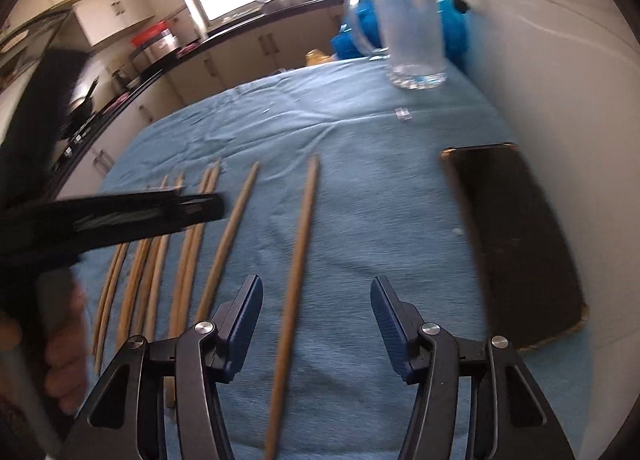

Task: Organize utensils
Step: 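Close the left tool on one chopstick while the right tool grasps another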

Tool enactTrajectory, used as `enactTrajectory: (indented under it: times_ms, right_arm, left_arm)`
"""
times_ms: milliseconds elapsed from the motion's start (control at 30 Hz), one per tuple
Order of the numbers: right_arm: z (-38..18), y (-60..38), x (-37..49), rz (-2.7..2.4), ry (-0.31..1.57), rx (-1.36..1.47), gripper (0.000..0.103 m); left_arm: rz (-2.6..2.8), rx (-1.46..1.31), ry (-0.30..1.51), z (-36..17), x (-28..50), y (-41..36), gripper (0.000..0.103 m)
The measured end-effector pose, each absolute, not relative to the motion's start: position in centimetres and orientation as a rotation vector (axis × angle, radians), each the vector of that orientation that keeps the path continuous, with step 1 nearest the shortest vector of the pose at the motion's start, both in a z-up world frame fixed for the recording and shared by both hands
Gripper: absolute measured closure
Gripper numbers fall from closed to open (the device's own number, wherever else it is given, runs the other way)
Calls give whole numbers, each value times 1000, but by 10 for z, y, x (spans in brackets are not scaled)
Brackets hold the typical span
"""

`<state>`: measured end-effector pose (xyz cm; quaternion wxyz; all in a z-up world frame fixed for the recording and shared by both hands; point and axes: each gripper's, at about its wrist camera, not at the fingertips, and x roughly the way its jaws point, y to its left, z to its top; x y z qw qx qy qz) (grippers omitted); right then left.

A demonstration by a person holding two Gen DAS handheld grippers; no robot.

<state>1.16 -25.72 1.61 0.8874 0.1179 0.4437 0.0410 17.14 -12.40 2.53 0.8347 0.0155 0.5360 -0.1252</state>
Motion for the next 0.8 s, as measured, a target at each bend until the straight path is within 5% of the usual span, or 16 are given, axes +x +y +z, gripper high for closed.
enactTrajectory:
  times_ms: [100,300,667,800]
  right_arm:
    - [11,-251,18,82,934,210,45]
    - [7,-246,22,86,962,182,94]
    - [8,-264,-32,62,1071,242,94]
    - [10,-267,-30,30,1068,199,78]
  left_arm:
    - [-266,59,1170,12,180,-132,66]
    - [-270,114,1150,11,179,-140,96]
    - [-371,50,1250,12,134,-119,96]
    - [-379,-5,1255,12,136,-111,96]
